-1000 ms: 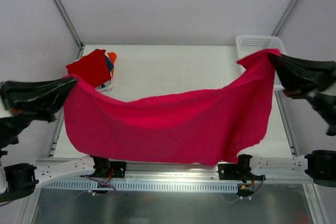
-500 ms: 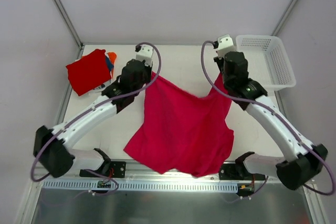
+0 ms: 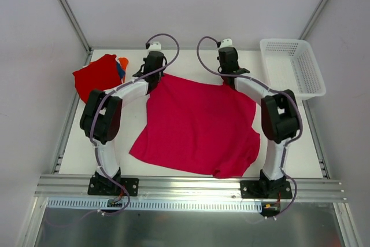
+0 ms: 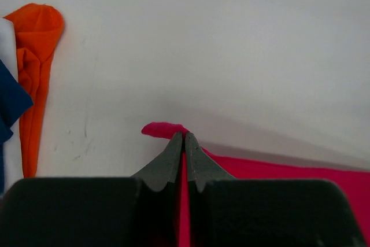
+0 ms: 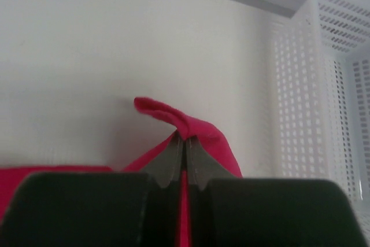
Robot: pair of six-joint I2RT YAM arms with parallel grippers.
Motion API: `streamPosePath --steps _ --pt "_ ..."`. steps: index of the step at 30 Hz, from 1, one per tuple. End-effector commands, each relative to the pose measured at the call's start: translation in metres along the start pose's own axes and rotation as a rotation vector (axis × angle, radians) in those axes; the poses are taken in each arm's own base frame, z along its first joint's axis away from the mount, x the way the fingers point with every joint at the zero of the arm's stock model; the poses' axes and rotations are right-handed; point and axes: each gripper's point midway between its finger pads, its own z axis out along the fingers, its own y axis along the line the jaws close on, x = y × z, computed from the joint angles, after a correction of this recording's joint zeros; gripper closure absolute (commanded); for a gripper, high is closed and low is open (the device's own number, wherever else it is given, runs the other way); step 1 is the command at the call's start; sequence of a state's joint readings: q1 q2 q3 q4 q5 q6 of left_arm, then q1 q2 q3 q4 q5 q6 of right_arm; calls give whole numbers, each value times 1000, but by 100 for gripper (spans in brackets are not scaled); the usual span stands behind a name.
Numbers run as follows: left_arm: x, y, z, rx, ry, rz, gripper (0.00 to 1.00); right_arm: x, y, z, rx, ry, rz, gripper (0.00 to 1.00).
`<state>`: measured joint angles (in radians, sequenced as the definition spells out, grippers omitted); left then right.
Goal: Fold and stack the t-shirts
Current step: Flatten out the tshirt
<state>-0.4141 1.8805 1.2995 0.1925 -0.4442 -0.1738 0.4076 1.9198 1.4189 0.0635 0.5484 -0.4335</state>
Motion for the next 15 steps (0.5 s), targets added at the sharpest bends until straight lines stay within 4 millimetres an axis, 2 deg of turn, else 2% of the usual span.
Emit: streamPosePath --steps 1,2,3,4,5,6,7,8,9,10,11,12,13,14,15 --pt "-41 11 22 -36 -98 -113 100 -40 12 27 20 -99 95 100" --pt "-47 14 27 -48 -107 -127 100 -58 10 32 35 -128 110 100" --pt "-46 22 34 -74 -104 -131 100 -48 16 45 52 -103 93 100" --pt "-35 27 44 -97 -75 -117 100 -50 19 51 59 -106 94 100" --pt "-46 30 49 -110 -91 -125 100 -54 20 56 68 -113 99 100" --pt "-45 33 55 -122 -82 -127 100 -70 18 60 82 -144 116 100" --pt "-36 40 68 -138 -54 -124 100 -63 24 71 91 -131 102 100" --pt "-44 43 72 -148 -54 -137 100 -65 26 76 103 -133 101 100" --pt "-43 47 78 -152 -47 -146 100 -82 19 77 133 -155 119 100" --pt "-36 51 87 -148 -25 -149 100 -84 18 82 151 -156 112 100" --pt "-42 53 91 -149 -29 -154 100 -75 26 93 159 -140 92 100" --pt "-41 57 94 -163 -21 -149 100 -87 19 94 193 -160 105 100" --pt "-34 66 101 -207 -6 -137 100 -89 16 97 218 -162 108 100" --pt "-43 70 104 -226 -20 -140 100 -80 21 106 232 -148 93 100" --pt "-31 76 109 -256 12 -122 100 -88 21 107 235 -176 112 100"
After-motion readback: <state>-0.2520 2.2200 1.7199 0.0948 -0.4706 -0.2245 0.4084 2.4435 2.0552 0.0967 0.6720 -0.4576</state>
